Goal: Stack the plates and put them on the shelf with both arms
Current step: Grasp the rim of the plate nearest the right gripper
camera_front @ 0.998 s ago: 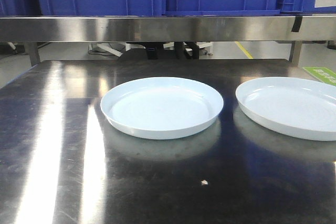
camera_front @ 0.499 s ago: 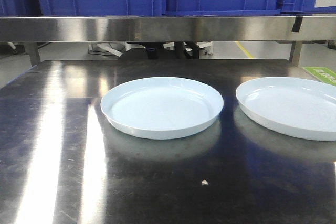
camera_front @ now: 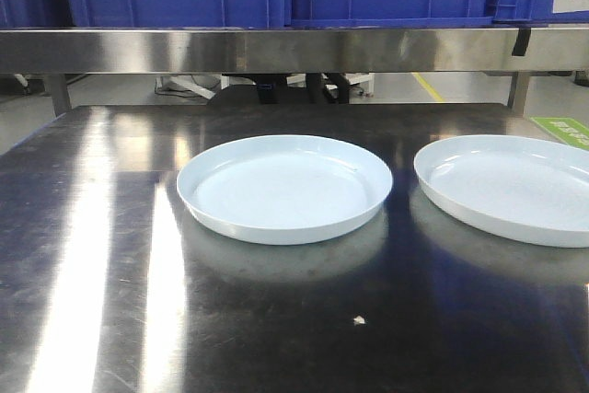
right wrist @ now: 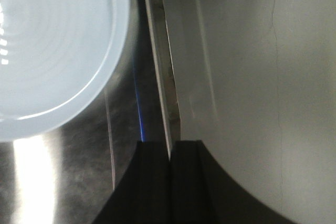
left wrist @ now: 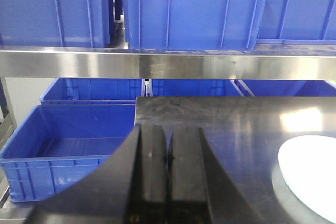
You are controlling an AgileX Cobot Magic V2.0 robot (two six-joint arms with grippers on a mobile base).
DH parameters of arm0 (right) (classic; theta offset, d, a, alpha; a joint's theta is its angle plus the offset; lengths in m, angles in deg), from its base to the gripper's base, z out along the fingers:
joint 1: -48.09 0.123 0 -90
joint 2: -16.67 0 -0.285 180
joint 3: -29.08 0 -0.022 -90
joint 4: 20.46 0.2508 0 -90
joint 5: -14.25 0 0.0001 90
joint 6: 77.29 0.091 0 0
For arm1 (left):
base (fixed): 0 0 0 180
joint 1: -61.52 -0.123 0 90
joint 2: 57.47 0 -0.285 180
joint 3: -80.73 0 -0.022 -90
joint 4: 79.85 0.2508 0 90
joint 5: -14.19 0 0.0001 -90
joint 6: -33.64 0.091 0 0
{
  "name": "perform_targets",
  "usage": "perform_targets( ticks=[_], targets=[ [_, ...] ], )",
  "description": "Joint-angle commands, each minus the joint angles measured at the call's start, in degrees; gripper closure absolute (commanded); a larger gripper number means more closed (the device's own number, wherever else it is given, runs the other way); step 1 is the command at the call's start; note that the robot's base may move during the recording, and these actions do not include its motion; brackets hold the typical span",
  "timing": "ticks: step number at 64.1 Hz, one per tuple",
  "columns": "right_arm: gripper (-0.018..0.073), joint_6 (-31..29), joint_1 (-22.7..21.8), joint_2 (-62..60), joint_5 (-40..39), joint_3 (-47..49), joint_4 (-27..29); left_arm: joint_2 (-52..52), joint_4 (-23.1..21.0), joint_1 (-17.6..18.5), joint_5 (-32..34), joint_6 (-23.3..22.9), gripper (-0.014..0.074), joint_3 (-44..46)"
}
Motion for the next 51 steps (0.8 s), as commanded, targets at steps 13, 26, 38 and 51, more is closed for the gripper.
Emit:
perform_targets(
  ticks=[13, 26, 38, 51],
  targets=[
    [0.0497, -2.94, -0.63, 7.86, -0.87, 5.60, 0.23, 0.52, -0.84, -0.13, 4.85, -0.65, 0.0516, 1.97],
    [0.0291, -5.07, -0.63, 12.82, -1.74, 9.48, 0.23, 0.52, -0.84, -0.13, 4.85, -0.65, 0.0516, 1.97],
    [0.0197, -5.69, -0.33, 17.37, -2.82, 14.77, 1.79, 0.52, -0.84, -0.13, 4.85, -0.65, 0.0516, 1.97],
    [0.0195, -5.69, 0.61, 23.28, -1.35, 21.28, 2.29, 0.52, -0.84, -0.13, 4.85, -0.65, 0.0516, 1.97]
  ],
)
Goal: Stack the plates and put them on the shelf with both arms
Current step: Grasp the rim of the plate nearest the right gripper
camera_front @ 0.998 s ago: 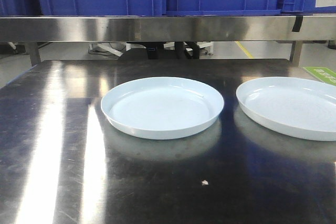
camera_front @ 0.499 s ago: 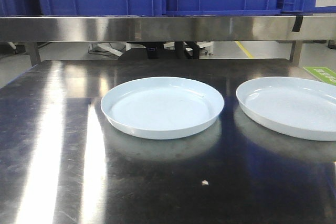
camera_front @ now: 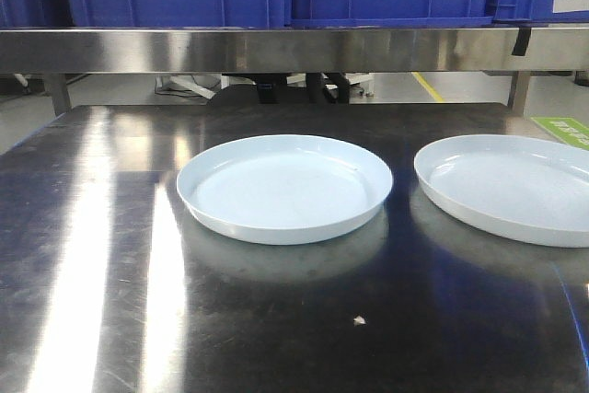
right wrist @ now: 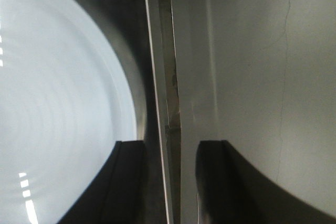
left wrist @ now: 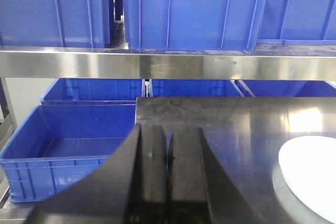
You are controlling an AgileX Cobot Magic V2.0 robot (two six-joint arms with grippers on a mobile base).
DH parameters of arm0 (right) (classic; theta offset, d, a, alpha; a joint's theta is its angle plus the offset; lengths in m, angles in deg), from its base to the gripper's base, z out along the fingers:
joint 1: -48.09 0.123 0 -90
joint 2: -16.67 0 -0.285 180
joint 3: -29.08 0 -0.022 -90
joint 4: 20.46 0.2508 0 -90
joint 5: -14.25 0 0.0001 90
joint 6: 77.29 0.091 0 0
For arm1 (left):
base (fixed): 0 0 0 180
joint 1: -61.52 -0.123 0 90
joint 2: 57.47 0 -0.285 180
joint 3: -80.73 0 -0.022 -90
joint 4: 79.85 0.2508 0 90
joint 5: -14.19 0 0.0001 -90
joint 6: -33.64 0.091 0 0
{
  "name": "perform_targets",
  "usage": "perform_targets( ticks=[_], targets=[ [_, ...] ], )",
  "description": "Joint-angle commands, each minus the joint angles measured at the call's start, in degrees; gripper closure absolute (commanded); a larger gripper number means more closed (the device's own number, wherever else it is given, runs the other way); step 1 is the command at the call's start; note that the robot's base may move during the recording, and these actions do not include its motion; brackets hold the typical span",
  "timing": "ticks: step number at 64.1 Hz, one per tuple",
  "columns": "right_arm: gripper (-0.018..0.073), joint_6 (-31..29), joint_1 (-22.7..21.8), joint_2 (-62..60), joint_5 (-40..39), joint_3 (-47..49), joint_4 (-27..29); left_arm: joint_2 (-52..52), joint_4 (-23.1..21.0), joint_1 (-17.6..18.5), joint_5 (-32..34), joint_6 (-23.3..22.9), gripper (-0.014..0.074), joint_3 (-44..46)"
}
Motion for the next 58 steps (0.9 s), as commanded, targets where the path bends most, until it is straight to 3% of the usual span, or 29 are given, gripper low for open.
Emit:
perform_targets(
  ticks=[1, 16, 58],
  targets=[
    [0.0195, -0.71, 0.42, 0.23, 0.15, 4.65, 0.45, 0.52, -0.84, -0.13, 4.72, -0.65, 0.0516, 1.97],
    [0.0195, -0.90, 2.45, 5.28, 2.84, 9.94, 1.27, 0.52, -0.84, -0.13, 4.72, -0.65, 0.0516, 1.97],
    [0.0197, -0.90, 2.79, 7.93, 3.92, 10.00, 2.37, 0.52, -0.84, -0.13, 4.72, -0.65, 0.0516, 1.97]
  ],
)
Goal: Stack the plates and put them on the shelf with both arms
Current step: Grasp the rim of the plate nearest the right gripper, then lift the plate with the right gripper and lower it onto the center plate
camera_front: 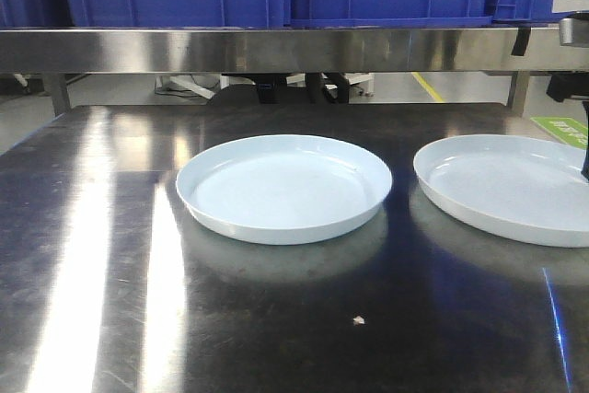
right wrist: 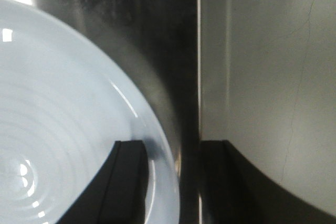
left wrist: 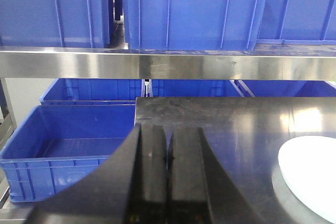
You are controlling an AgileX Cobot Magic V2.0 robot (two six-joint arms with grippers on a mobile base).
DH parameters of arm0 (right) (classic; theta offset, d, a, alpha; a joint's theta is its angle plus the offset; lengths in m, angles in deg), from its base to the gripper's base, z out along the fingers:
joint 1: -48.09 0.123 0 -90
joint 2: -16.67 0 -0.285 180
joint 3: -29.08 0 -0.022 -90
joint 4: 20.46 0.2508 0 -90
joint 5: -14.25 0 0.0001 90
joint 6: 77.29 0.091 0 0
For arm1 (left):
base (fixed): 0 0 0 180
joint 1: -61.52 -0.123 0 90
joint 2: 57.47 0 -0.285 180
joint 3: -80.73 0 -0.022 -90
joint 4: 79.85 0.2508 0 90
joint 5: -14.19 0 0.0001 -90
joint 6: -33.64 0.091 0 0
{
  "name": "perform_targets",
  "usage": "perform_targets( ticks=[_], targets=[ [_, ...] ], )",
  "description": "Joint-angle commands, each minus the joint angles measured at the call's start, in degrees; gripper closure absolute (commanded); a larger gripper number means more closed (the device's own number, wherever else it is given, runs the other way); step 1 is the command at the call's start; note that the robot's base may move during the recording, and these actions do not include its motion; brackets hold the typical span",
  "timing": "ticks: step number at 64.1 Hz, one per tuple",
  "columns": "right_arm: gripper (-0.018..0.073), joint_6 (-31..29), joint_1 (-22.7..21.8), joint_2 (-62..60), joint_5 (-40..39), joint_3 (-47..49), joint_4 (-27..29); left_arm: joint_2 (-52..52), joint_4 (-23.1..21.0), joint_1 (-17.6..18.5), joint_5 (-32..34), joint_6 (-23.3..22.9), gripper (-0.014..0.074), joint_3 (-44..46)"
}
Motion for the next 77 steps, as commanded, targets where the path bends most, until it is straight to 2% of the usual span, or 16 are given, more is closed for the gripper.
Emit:
perform_targets(
  ticks=[1, 23, 39, 55, 66, 77],
  targets=[
    [0.0197, -0.47, -0.03, -2.70, 0.23, 1.81, 0.79, 0.52, -0.84, -0.13, 4.72, -0.65, 0.0516, 1.97],
    [0.0199, -0.47, -0.03, -2.70, 1.39, 1.81, 1.37, 0.52, -0.84, -0.13, 4.72, -0.65, 0.0516, 1.97],
    [0.0342, -0.47, -0.03, -1.82, 1.58, 1.81, 1.37, 0.52, -0.84, -0.13, 4.72, -0.65, 0.0516, 1.97],
    [0.0365, -0.47, -0.03, -1.65, 1.98, 1.81, 1.37, 0.52, -0.84, -0.13, 4.72, -0.65, 0.0516, 1.97],
    [0.0518, -0.47, -0.42, -2.73, 2.24, 1.82, 1.70, 0.52, -0.84, -0.13, 4.72, -0.65, 0.0516, 1.97],
    [0.0508, -0.48, -2.23, -5.43, 2.84, 1.88, 3.04, 0.52, -0.84, -0.13, 4.72, -0.65, 0.0516, 1.97]
  ],
)
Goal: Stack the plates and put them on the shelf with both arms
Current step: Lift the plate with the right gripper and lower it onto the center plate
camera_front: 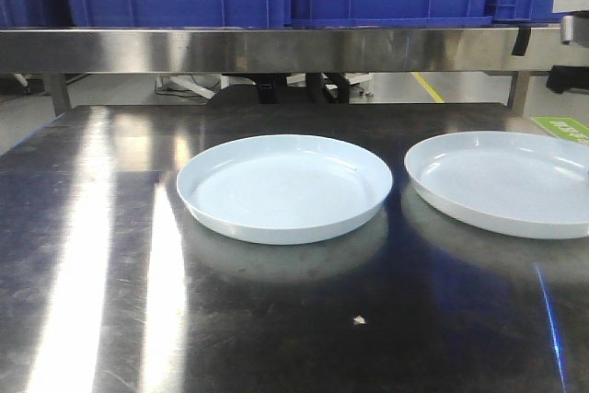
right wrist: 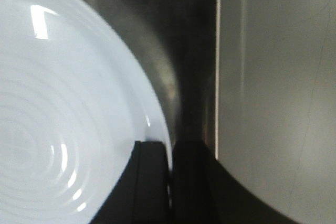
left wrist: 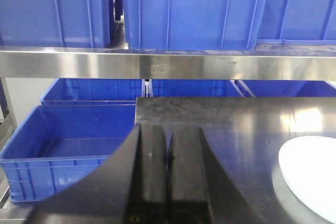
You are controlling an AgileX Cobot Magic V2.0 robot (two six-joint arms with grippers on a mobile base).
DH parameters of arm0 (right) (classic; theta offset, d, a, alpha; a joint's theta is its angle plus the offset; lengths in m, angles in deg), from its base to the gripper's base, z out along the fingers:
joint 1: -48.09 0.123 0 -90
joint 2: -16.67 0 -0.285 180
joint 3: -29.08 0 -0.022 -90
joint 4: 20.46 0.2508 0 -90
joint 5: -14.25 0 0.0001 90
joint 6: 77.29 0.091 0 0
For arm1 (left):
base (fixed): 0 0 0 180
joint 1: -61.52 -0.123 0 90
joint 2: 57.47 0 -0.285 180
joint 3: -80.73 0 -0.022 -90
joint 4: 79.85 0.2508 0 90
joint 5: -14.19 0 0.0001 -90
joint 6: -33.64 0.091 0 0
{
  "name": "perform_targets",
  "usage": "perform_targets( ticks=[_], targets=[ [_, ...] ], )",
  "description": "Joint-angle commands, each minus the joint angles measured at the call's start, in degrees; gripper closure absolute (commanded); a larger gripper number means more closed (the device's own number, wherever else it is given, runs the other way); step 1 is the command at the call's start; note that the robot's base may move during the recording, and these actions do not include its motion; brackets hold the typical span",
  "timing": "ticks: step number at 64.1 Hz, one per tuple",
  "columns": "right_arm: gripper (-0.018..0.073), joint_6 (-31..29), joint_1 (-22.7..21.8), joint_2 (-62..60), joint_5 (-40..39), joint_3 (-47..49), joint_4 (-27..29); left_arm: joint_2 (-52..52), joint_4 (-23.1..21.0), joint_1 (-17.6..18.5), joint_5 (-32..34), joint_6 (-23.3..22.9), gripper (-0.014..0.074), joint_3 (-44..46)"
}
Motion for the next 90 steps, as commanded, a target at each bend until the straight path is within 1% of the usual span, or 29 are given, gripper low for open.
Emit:
perform_targets(
  ticks=[1, 9, 17, 28, 34, 41, 46, 53, 65, 73, 90],
  targets=[
    [0.0508, -0.26, -1.46, -4.79, 0.02, 1.51, 0.47, 0.52, -0.84, -0.13, 4.72, -0.65, 0.0516, 1.97],
    [0.0508, -1.09, -2.71, -7.33, 0.99, 1.90, 2.76, 0.52, -0.84, -0.13, 4.72, -0.65, 0.0516, 1.97],
    [0.0508, -1.20, -3.34, -9.98, 2.31, 2.97, 7.57, 0.52, -0.84, -0.13, 4.72, -0.65, 0.0516, 1.97],
    [0.0508, -1.20, -3.12, -13.37, 3.55, 4.43, 14.71, 0.52, -0.84, -0.13, 4.72, -0.65, 0.0516, 1.97],
    [0.0508, -1.20, -1.86, -15.00, 3.54, 4.38, 17.65, 0.52, -0.84, -0.13, 4.72, -0.65, 0.0516, 1.97],
    [0.0508, -1.20, 1.54, -15.54, 3.28, 4.38, 18.10, 0.52, -0.84, -0.13, 4.72, -0.65, 0.0516, 1.97],
    [0.0508, -1.05, 5.12, -15.41, 2.22, 4.12, 18.10, 0.52, -0.84, -0.13, 4.72, -0.65, 0.0516, 1.97],
    [0.0508, 0.61, 9.89, -14.67, 0.03, 4.12, 18.10, 0.52, -0.84, -0.13, 4.72, -0.65, 0.0516, 1.97],
    [0.0508, 3.25, 16.76, -11.50, -3.91, 4.12, 18.05, 0.52, -0.84, -0.13, 4.72, -0.65, 0.0516, 1.97],
    [0.0503, 4.08, 20.16, -8.71, -5.89, 4.12, 17.64, 0.52, -0.84, -0.13, 4.72, -0.65, 0.0516, 1.97],
    [0.0503, 7.64, 24.45, -3.22, -8.38, 4.12, 14.39, 0.52, -0.84, -0.13, 4.72, -0.65, 0.0516, 1.97]
  ],
)
